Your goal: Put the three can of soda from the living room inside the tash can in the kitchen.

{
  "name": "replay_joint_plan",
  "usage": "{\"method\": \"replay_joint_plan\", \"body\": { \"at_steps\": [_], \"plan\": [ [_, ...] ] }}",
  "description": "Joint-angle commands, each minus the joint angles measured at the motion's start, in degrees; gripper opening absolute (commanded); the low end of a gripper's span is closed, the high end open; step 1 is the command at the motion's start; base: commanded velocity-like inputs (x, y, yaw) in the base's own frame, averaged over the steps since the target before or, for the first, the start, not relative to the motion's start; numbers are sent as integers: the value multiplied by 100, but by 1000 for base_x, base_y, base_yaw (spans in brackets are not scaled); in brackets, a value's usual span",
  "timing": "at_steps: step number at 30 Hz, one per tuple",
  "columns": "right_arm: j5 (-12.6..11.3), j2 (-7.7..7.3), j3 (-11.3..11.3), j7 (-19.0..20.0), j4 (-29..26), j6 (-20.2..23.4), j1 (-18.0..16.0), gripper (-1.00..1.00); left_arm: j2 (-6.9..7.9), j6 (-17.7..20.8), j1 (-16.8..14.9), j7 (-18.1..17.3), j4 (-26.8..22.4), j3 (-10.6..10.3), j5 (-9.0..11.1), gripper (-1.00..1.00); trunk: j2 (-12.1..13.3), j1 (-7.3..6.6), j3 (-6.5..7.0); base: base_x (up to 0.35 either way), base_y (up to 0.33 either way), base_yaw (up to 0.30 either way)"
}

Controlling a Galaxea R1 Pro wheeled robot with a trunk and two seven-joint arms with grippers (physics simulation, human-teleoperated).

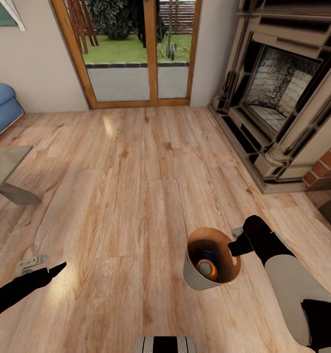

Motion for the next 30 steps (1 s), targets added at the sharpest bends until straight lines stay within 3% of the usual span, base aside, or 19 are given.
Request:
{"method": "replay_joint_plan", "body": {
  "at_steps": [1,8,18,25,30],
  "plan": [
    [-133,0,-5,39,2,55,-2,-100,0,0,0,0,0,0,1,100,-42,22,-18,0,0,0],
    [-133,-7,-5,39,6,55,-2,-100,0,0,2,0,1,-1,1,100,-82,44,-36,0,0,0],
    [-133,-10,0,39,7,55,-2,-100,0,-16,0,0,165,-2,9,100,-483,263,-215,0,0,0],
    [-133,-10,2,39,7,55,-2,-100,0,-17,0,0,176,-2,10,100,-483,263,-215,0,0,0],
    [-133,-8,2,39,7,55,-2,-100,0,-14,0,0,177,-2,10,100,-684,373,-305,0,0,0]
  ]
}}
